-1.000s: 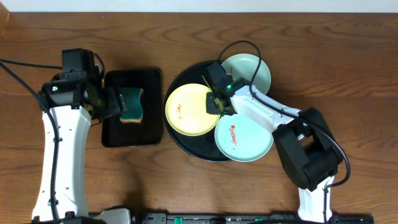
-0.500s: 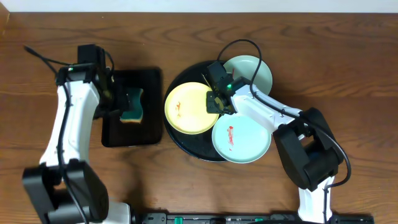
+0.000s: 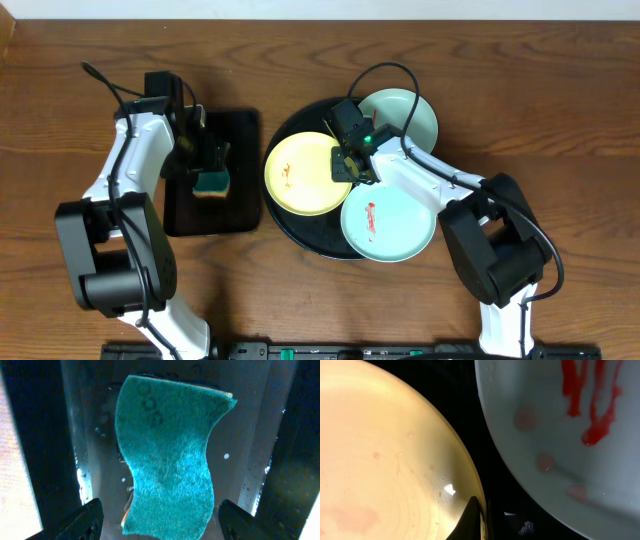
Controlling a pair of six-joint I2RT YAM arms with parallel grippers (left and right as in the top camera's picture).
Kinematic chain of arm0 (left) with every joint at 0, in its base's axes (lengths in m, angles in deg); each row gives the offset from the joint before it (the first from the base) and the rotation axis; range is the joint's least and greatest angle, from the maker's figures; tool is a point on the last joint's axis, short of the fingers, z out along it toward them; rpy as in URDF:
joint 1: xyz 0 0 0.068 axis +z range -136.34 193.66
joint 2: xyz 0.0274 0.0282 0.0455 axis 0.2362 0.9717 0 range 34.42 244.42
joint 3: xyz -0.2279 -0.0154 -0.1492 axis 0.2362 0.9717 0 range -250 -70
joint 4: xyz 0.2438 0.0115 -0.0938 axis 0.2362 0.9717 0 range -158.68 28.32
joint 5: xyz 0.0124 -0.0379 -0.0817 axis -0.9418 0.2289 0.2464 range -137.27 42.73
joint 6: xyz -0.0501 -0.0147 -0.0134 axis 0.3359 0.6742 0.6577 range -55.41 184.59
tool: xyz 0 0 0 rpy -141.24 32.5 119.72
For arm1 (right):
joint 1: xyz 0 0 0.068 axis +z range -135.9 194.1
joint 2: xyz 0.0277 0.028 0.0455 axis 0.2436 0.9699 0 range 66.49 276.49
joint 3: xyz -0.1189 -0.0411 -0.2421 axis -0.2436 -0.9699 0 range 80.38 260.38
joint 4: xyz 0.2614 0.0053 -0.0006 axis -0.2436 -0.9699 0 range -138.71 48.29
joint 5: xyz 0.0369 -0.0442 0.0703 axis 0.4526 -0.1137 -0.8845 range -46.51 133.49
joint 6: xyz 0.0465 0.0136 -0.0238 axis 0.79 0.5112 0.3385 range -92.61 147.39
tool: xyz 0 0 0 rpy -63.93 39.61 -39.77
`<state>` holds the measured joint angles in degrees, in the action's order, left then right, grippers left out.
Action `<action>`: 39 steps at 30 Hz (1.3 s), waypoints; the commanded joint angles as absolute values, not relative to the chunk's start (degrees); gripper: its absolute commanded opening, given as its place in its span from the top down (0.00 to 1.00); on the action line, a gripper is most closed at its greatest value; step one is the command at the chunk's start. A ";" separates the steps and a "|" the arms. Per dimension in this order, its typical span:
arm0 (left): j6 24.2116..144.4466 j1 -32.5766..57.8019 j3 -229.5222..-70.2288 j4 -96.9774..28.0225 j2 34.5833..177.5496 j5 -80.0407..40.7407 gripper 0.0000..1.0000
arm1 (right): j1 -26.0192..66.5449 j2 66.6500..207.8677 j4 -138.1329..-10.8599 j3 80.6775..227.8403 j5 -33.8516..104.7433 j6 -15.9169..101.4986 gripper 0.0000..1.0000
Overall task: Clean dirty plates on tray and stack at the side
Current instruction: 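Lift the green sponge out of the black tray with the left gripper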
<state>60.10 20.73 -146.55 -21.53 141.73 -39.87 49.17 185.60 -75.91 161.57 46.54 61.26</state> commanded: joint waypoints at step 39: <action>59.53 19.16 -147.41 -24.76 149.68 -45.18 0.82 | 50.92 188.48 -74.88 161.81 47.11 60.10 0.99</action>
